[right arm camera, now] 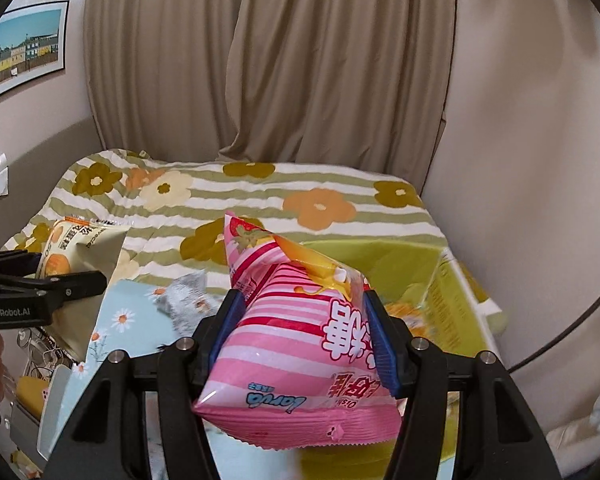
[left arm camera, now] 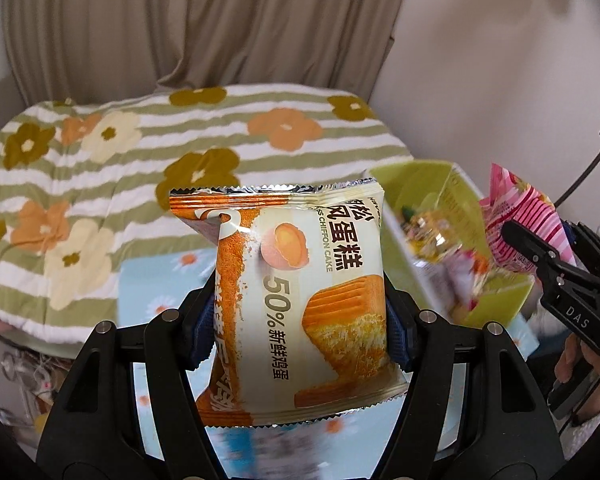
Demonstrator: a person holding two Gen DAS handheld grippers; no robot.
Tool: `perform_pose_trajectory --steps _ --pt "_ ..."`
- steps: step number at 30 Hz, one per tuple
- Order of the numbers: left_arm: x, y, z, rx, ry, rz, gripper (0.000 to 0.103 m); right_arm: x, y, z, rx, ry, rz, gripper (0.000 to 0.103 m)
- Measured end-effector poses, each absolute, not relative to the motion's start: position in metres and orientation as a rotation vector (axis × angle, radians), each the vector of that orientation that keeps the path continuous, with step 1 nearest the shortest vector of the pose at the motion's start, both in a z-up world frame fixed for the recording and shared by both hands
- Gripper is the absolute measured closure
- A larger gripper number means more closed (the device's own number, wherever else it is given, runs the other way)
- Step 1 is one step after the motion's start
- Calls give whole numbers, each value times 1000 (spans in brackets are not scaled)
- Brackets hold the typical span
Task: Organize snacks
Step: 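Carry both packets into the cardboard box and open both tools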
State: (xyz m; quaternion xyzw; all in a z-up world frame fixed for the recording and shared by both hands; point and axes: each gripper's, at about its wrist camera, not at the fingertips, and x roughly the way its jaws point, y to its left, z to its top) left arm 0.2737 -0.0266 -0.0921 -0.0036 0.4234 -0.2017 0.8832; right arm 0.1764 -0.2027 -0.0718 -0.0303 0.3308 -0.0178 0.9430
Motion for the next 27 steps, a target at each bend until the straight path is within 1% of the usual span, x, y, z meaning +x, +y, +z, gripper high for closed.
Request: perform_pose_trajectory --steps 4,11,19,21,22,23,24,25,27 --pt "275 -81 -85 -21 863 -424 39 182 -253 -65 -50 668 -15 48" --pt "289 -168 -94 -42 890 -432 39 199 -326 -67 -32 697 17 48" --pt "322 -242 -128 -19 993 -449 39 222 -373 -87 42 750 45 48" --pt "333 -256 -142 -5 1041 -456 37 226 -382 -92 54 761 38 48" --pt "338 -260 -147 -2 1060 -458 33 229 -386 -94 60 768 35 48" --pt "342 -264 -153 8 1075 -456 23 231 -389 -98 68 774 32 48" --pt "343 -265 -156 17 1079 -454 15 233 -391 -100 77 781 28 48" --pt "344 -267 -159 31 1083 -456 0 235 -393 -102 87 788 29 48" --pt "344 -268 -162 34 1090 -469 0 236 -396 -105 104 799 40 48"
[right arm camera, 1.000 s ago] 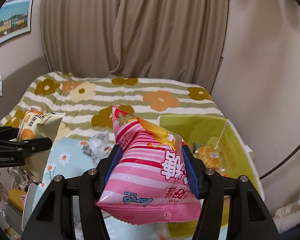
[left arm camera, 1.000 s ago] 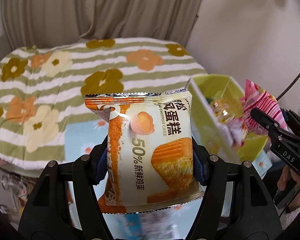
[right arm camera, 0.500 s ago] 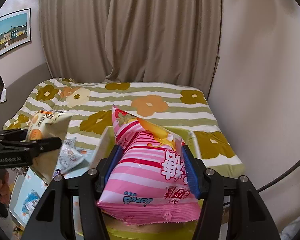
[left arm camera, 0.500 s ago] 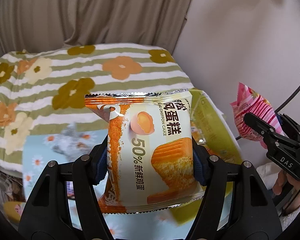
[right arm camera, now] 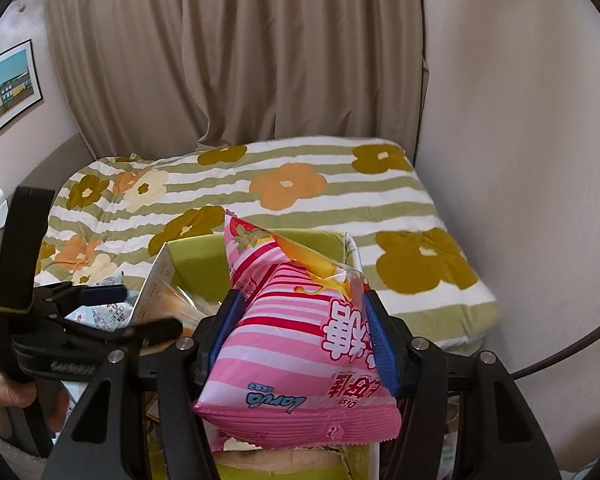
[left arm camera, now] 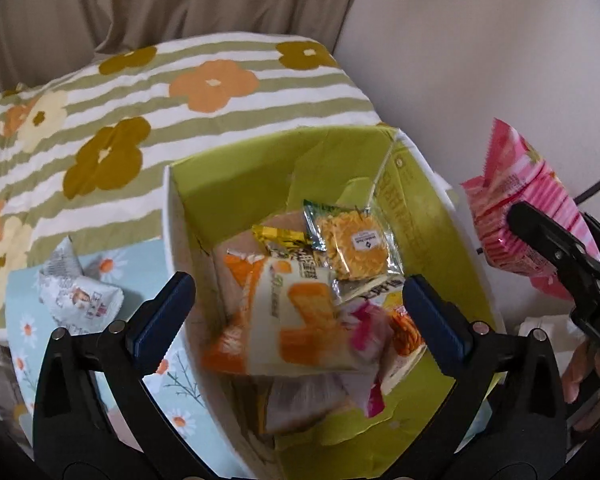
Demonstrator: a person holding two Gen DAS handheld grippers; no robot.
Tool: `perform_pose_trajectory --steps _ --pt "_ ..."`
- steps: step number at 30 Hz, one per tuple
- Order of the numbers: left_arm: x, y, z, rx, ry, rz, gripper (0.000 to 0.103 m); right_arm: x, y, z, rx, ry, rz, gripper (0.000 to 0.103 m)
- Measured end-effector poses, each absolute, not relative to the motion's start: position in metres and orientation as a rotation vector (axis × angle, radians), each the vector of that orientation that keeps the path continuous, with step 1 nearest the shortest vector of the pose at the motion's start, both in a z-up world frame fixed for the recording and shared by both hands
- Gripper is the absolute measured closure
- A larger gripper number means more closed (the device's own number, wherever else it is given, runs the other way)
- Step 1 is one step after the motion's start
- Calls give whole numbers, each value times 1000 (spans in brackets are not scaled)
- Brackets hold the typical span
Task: Organize snacks
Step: 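Carry both packets into the cardboard box and open both tools, then withdraw both tools from the box back over the table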
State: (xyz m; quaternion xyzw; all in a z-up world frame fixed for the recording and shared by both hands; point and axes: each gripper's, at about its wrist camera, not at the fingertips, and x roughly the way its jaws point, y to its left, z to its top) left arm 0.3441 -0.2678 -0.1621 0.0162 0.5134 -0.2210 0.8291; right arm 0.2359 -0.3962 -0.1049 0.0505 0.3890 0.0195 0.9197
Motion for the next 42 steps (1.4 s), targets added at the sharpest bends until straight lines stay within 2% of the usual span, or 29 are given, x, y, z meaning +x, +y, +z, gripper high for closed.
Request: perform_pose_trajectory --steps 13,16,18,19,42 --pt "315 -252 -157 95 1065 -433 0 240 -398 -124 157 865 95 47" --pt "308 -244 -152 58 1036 -426 0 240 -401 -127 221 860 131 33" --pt "305 -240 -149 46 1027 -416 0 233 -403 -124 245 816 154 5" --pt "301 -237 -147 44 1018 -403 0 229 -404 -122 250 786 165 2" --pt "202 -193 -99 58 860 -188 0 160 -368 -80 44 668 317 1"
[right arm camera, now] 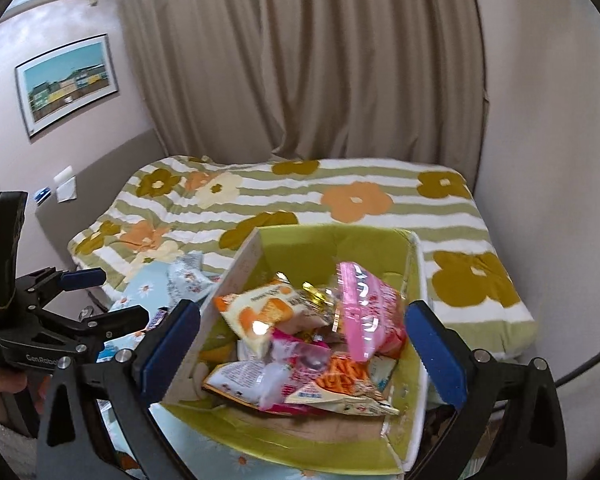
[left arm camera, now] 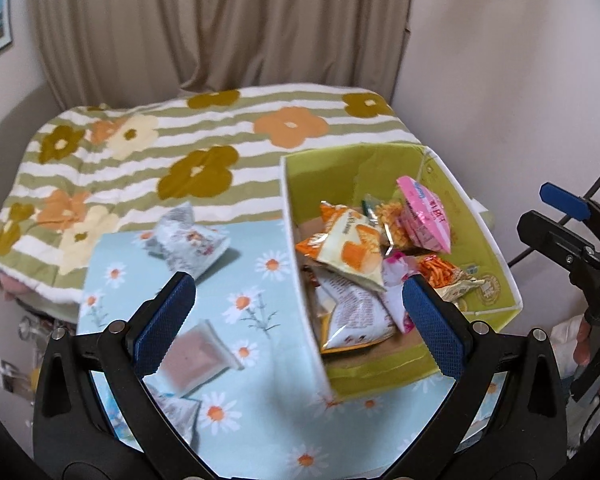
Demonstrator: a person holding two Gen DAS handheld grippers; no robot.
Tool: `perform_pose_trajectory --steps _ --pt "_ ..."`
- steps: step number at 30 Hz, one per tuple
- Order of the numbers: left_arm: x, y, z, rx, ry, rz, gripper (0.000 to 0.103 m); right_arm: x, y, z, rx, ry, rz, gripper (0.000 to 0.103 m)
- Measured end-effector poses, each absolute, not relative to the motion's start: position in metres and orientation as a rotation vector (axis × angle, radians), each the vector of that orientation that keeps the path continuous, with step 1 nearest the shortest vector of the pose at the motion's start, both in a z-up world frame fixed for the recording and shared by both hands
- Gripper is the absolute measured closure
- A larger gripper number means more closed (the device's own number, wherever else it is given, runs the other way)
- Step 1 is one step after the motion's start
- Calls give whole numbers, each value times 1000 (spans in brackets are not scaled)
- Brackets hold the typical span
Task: Organize snacks
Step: 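Withdraw both tools from the box back over the table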
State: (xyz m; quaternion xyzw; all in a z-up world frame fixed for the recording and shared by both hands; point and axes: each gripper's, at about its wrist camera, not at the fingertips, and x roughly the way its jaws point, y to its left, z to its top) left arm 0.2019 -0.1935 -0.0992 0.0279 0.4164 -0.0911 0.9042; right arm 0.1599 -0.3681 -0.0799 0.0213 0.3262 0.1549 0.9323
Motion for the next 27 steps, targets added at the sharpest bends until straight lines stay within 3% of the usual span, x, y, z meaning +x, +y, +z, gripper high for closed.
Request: perform_pose_trajectory --steps 12,27 --pt "166 -93 -96 13 877 -12 0 153 -288 -73 -11 656 482 1" --pt "140 39 -161 -44 1114 -25 0 163 -155 -116 -1 816 556 1"
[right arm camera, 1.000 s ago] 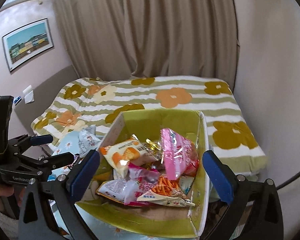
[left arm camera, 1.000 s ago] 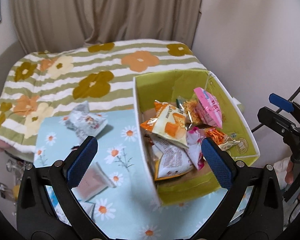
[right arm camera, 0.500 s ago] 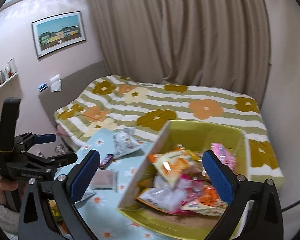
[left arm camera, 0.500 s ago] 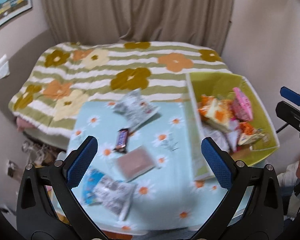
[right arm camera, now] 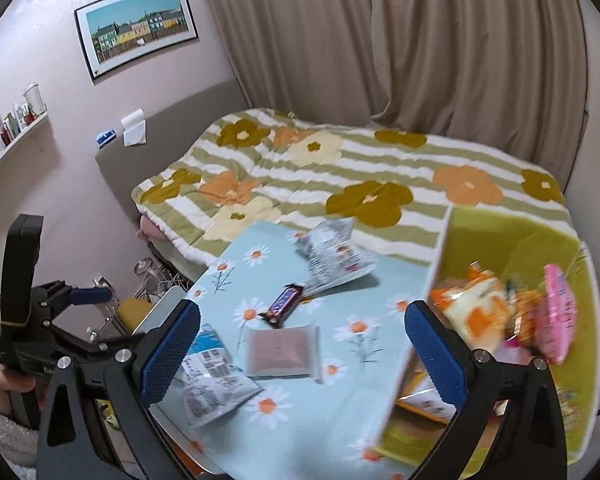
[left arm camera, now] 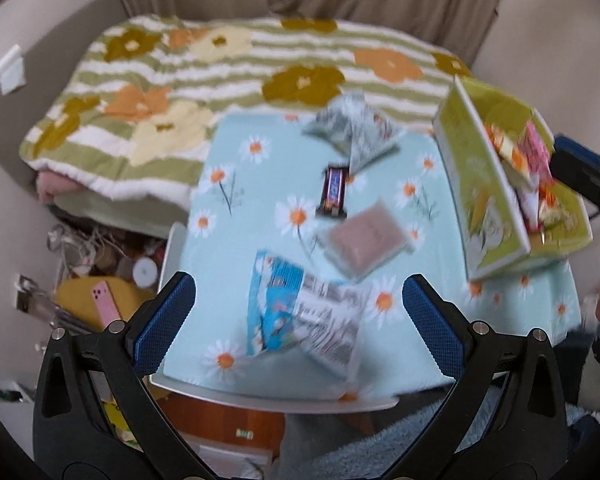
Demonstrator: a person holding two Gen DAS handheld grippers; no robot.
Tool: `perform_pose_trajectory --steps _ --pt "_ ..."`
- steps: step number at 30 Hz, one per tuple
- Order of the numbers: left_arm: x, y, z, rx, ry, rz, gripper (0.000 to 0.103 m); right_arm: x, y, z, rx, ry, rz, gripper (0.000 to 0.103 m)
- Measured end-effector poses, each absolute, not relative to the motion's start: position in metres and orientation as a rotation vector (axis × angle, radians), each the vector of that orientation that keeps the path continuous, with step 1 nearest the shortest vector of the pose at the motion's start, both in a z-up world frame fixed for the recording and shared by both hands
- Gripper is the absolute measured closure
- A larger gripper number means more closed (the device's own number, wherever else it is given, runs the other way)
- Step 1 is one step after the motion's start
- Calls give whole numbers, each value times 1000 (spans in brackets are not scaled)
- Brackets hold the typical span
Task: Organize snacks
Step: 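Withdraw both tools from the box back over the table, then grasp the blue-white bag with the left tool while the right tool grasps the pink square packet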
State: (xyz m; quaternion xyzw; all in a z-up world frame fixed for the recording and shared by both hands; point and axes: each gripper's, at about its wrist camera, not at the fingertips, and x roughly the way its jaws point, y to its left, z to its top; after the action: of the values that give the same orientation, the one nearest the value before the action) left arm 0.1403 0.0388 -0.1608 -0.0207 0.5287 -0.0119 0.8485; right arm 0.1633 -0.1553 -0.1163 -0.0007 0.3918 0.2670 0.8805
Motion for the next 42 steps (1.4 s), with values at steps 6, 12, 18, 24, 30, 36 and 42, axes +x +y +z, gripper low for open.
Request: perform_pose_trajectory --steps 6,12,18,24,30,36,42 --pt "146 49 -200 23 1216 -164 0 166 -127 -137 10 885 510 1" --pt "167 53 -237 -24 1314 -322 0 169 -109 -163 30 946 423 1" --pt "180 36 -274 -34 1415 -411 1 168 -103 -184 49 992 355 1" --pt "182 20 -301 51 1450 -373 0 172 -101 -197 40 1024 338 1" --pt "186 19 -325 -14 1505 -355 0 185 -100 -218 10 1060 368 1" --pt "177 14 -325 -28 1446 -341 5 195 -97 -242 -25 1111 417 1" --pt "167 11 -319 -82 1411 -354 31 203 -91 -262 -56 1149 462 1"
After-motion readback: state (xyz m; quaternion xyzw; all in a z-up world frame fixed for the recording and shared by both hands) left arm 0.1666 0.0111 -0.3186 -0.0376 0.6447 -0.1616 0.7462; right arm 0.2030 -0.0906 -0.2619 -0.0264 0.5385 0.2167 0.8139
